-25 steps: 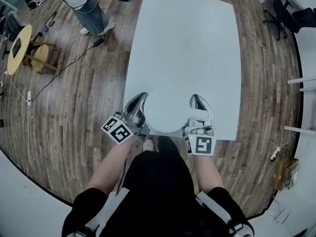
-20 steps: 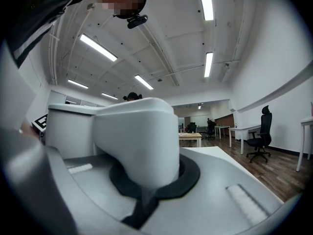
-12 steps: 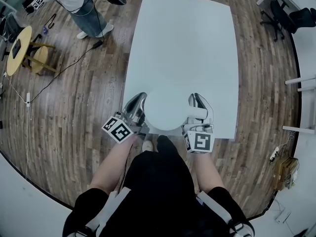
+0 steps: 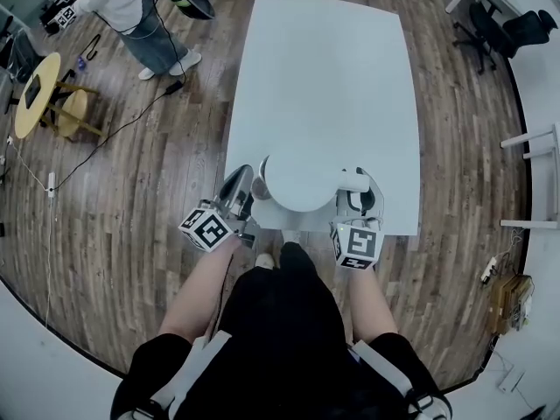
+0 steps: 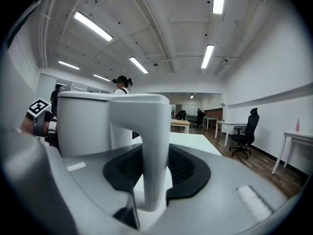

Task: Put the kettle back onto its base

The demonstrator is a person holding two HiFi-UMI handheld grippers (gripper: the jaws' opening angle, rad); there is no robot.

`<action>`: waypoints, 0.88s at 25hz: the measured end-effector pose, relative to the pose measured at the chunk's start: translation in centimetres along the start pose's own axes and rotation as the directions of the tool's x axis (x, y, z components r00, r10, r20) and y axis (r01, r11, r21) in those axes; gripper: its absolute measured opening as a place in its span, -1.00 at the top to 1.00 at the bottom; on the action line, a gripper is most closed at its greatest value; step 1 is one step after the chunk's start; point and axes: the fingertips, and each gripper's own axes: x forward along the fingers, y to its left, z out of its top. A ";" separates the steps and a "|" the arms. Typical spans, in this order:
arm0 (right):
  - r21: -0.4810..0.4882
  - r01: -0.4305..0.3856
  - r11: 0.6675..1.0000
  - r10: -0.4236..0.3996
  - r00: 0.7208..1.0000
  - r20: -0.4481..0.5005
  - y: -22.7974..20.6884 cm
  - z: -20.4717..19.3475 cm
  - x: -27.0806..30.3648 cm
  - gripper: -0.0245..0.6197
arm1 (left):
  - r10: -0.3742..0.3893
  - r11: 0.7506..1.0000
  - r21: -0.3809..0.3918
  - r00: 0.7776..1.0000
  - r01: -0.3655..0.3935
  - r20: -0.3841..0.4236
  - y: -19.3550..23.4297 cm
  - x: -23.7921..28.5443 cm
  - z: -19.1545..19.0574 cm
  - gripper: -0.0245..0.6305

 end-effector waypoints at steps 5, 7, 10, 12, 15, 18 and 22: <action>0.026 0.042 0.999 -0.041 0.999 -0.031 -0.4 -0.1 -2.3 0.49 | -0.015 0.999 0.042 1.000 0.016 -0.021 -0.5 -2.0 0.4 0.94; 0.039 0.061 0.997 -0.060 0.998 -0.034 -0.3 0.3 -3.5 0.51 | -0.017 0.998 0.066 0.999 0.019 -0.032 -0.7 -3.0 1.0 0.94; 0.054 0.094 0.994 -0.093 0.995 -0.028 -0.9 0.8 -5.6 0.58 | -0.017 0.995 0.101 0.999 0.022 -0.041 -1.0 -4.6 1.6 0.94; 0.061 0.119 0.991 -0.118 0.993 -0.017 -1.4 1.3 -7.0 0.63 | -0.015 0.988 0.155 0.998 0.023 -0.053 -1.3 -5.3 2.1 0.94; 0.074 0.142 0.987 -0.143 0.990 0.006 -1.3 2.5 -9.0 0.70 | -0.033 0.968 0.248 0.997 0.049 -0.068 -2.7 -6.2 3.0 0.94; 0.094 0.147 0.985 -0.151 0.988 0.034 -0.8 3.8 -10.4 0.76 | -0.042 0.940 0.336 0.997 0.063 -0.070 -4.2 -7.0 3.9 0.94; 0.102 0.143 0.984 -0.150 0.987 0.060 -0.1 5.0 -12.0 0.86 | -0.044 0.912 0.404 0.997 0.065 -0.061 -5.8 -8.1 4.5 0.94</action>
